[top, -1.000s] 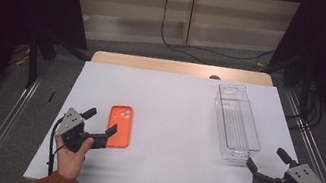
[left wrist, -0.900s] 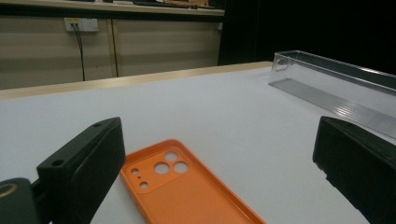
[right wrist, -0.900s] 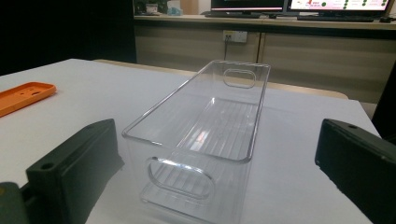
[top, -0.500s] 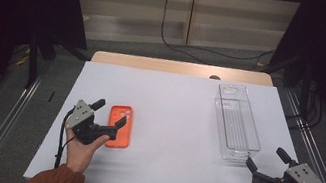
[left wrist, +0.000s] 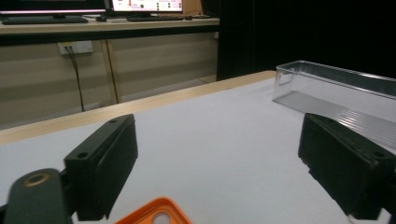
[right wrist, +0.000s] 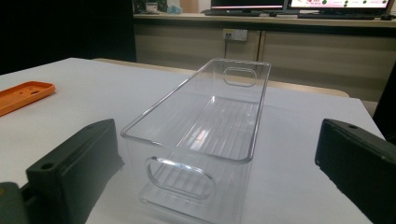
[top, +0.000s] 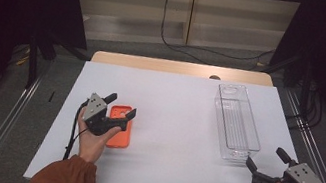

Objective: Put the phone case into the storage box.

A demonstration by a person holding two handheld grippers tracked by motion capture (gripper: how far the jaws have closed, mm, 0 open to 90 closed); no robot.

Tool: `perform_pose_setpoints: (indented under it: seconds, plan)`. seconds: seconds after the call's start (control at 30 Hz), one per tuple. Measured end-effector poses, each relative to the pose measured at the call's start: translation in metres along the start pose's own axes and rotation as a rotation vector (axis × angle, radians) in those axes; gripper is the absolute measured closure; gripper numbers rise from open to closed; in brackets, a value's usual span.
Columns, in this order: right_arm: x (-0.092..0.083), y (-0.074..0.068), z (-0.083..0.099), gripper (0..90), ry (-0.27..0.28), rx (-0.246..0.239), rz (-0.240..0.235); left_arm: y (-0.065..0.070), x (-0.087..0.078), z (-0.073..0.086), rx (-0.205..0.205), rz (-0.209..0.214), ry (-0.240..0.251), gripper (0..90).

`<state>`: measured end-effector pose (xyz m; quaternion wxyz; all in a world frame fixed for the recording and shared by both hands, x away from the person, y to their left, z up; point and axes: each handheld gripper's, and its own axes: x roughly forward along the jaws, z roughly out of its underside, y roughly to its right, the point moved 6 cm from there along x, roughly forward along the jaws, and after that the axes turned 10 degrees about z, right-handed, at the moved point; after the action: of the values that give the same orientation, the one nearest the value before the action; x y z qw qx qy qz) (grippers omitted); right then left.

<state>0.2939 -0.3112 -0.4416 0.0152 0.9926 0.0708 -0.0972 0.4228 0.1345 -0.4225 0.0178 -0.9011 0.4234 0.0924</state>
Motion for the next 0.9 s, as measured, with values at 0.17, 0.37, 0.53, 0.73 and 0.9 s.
perform_pose_setpoints:
  seconds: [0.17,0.37,0.53,0.73,0.9]
  plan:
    - [-0.0003,-0.0004,-0.0002,0.0,-0.001,0.0,0.0,0.0018,-0.0031,-0.0011,-0.016,0.015,0.026,20.4]
    - [-0.0006,-0.0003,-0.0001,0.0,0.0,-0.004,-0.002,0.0036,-0.0049,0.0024,-0.029,0.044,0.008,33.5]
    - [-0.0006,-0.0004,0.0002,0.0,-0.002,-0.007,-0.006,0.0046,-0.0048,0.0031,-0.028,0.059,0.002,40.3]
    - [-0.0004,-0.0008,-0.0002,0.0,0.002,-0.007,-0.005,0.0058,-0.0061,0.003,-0.046,0.1,-0.004,53.8]
    - [-0.0005,-0.0007,0.0,0.0,0.0,-0.009,-0.006,0.0063,-0.0053,0.0021,-0.071,0.132,-0.012,67.9]
